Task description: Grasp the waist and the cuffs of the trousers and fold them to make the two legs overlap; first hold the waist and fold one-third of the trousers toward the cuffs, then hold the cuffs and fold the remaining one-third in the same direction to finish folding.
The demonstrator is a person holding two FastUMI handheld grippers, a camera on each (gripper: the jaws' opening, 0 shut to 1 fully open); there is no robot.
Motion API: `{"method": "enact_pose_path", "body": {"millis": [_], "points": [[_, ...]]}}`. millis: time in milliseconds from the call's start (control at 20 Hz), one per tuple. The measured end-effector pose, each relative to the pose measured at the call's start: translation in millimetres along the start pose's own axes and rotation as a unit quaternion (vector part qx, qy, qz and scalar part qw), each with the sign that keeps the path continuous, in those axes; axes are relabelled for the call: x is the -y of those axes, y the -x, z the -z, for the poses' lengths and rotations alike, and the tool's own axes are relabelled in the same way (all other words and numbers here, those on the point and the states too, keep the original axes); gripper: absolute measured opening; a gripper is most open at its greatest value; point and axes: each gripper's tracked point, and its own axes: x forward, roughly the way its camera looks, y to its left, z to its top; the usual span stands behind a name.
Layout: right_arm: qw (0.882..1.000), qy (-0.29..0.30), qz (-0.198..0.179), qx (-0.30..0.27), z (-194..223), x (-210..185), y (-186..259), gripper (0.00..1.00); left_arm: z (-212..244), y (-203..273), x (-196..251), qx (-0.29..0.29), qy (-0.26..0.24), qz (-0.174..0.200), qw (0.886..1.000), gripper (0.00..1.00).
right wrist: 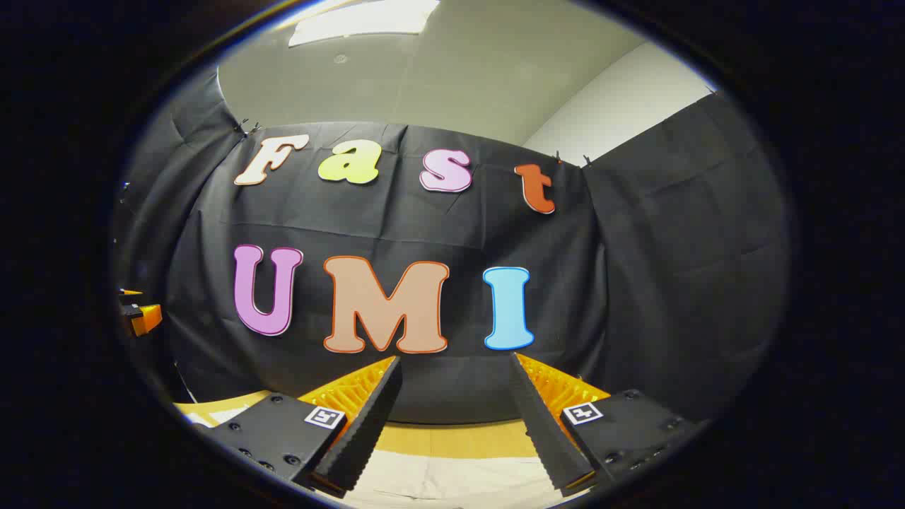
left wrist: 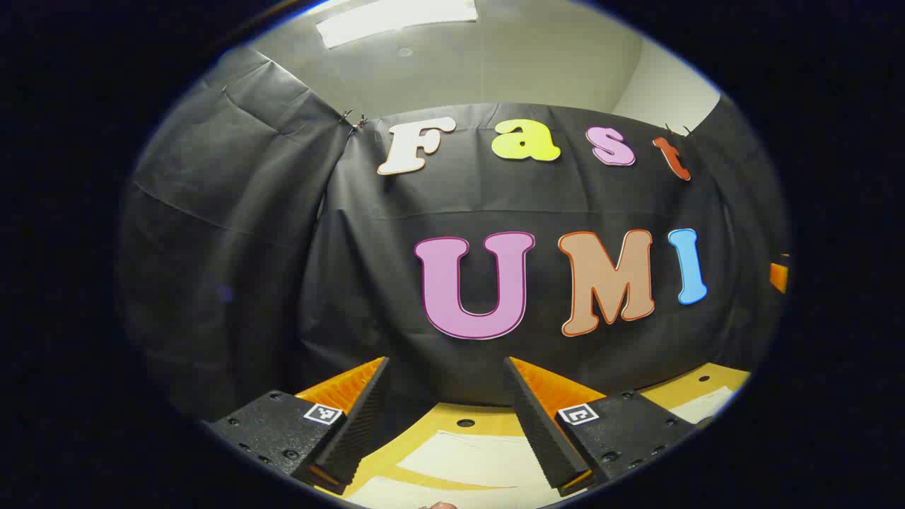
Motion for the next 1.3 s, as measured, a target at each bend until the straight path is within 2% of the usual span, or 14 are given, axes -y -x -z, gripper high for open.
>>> {"method": "enact_pose_path", "body": {"millis": [100, 500, 850, 950, 1200, 1250, 1300], "points": [[1.000, -0.006, -0.006, -0.001, 1.9, -3.1, -5.6, 0.97, 1.9, 2.1, -0.2, 0.000, -0.006, -0.001, 1.000, 0.93], [1.000, -0.006, -0.015, -0.002, 3.2, -3.1, -23.0, 0.94, 0.2, -2.8, 12.6, 0.009, -0.028, 0.012, 0.999, 0.93], [1.000, -0.003, -0.023, -0.006, 7.5, -5.6, -26.1, 0.94, 5.8, -4.1, 15.5, 0.003, -0.036, 0.022, 0.999, 0.99], [1.000, -0.004, -0.025, -0.005, 7.6, -6.2, -26.8, 0.94, 8.1, -3.9, 14.3, 0.000, -0.042, 0.026, 0.999, 0.96], [1.000, -0.006, -0.027, -0.013, 17.0, -7.5, -25.7, 0.96, 26.7, 1.2, 10.7, -0.011, -0.109, 0.046, 0.993, 0.96], [0.999, -0.008, -0.028, -0.016, 20.4, -9.4, -25.6, 0.96, 34.6, 3.0, 8.5, -0.018, -0.128, 0.052, 0.990, 0.99], [0.999, -0.009, -0.029, -0.018, 22.2, -10.8, -26.0, 0.97, 44.3, 9.9, 4.9, -0.025, -0.147, 0.062, 0.987, 0.96]]}}
